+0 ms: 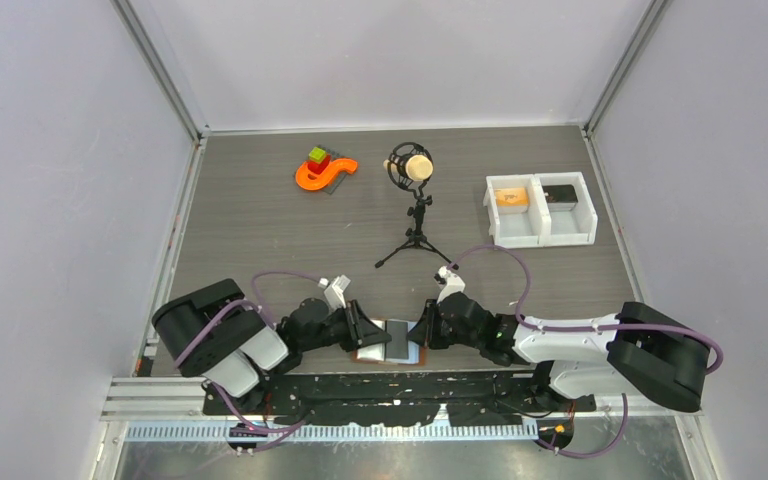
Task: Take the credit cards out of the card holder
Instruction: Remove the credit card from the card holder.
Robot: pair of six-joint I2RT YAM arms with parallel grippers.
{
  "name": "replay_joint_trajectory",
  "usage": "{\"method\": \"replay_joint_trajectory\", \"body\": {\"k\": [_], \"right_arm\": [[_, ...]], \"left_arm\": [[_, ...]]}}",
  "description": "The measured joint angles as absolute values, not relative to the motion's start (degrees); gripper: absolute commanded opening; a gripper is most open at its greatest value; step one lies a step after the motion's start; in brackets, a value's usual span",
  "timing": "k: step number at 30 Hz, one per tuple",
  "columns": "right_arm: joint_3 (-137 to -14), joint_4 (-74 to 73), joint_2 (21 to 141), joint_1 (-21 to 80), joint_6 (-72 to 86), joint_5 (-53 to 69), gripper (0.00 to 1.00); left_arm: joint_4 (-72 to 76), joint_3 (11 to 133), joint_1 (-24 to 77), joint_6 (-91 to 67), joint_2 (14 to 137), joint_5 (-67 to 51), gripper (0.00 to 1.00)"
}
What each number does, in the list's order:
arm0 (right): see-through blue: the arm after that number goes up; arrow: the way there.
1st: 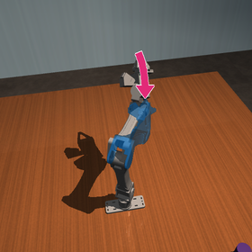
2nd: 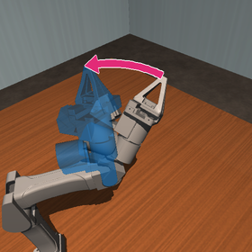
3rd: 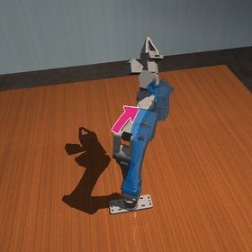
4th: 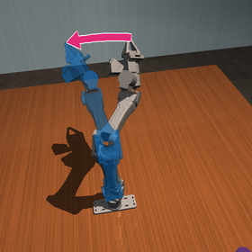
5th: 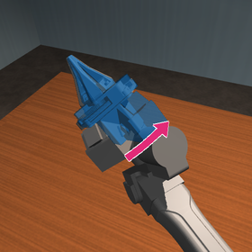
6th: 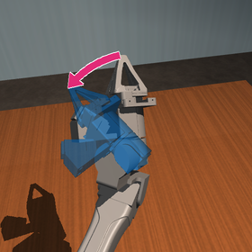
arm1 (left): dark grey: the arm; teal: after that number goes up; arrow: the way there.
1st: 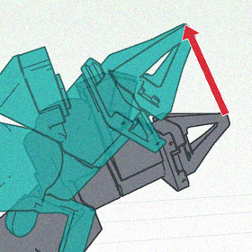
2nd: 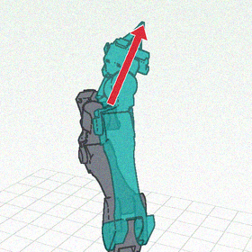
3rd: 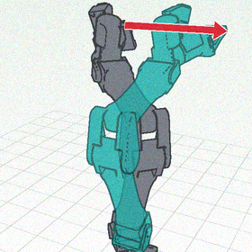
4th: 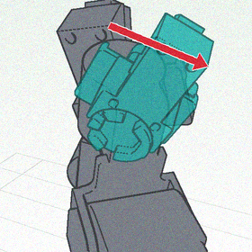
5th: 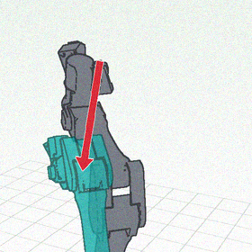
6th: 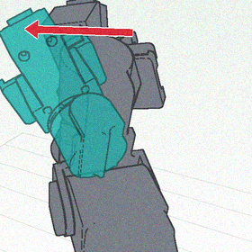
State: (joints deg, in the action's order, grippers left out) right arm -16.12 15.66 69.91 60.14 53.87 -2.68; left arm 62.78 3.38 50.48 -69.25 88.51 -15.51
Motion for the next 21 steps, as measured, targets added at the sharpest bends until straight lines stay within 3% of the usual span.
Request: {"method": "replay_joint_trajectory", "body": {"k": [21], "right_arm": [[-16.1, 15.7, 69.9, 59.9, 53.9, -2.7, 0.10]], "left_arm": [[74.3, 1.1, 48.7, -71.4, 94.7, -16.6, 0.20]]}}
